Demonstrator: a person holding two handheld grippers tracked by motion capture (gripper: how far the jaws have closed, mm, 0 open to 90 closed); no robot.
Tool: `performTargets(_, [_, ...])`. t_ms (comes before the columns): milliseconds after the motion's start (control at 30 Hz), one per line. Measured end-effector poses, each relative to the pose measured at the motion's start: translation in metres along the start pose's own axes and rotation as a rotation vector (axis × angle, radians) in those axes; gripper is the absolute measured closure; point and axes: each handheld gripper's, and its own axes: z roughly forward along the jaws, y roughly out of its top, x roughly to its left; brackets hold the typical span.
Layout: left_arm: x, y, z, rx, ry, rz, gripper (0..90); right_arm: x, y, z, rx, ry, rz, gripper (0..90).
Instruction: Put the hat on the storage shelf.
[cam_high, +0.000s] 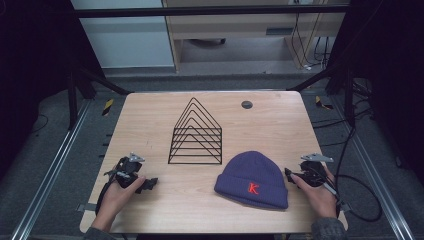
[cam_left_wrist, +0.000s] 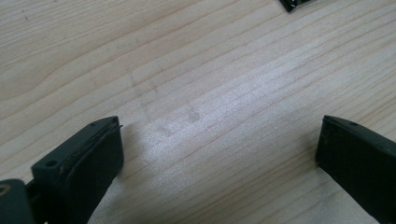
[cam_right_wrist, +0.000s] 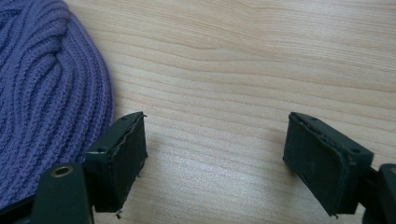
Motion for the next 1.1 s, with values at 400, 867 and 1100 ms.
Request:
performTargets(400, [-0.003,0.0,0.0,0.0,-0.006,0.011,0.0,0.002,0.002,-0.002,0.023,0.007,-0.01,22.0])
performTargets(867, [-0.004,0.0,0.0,-0.001,-0.011,0.015,0.0,0.024,0.03,-0.016,0.012,0.118,-0.043,27.9])
performTargets(1100, [-0.004,0.0,0.0,-0.001,-0.015,0.016,0.0,0.036,0.065,-0.01,0.072,0.158,-0.139,42.9])
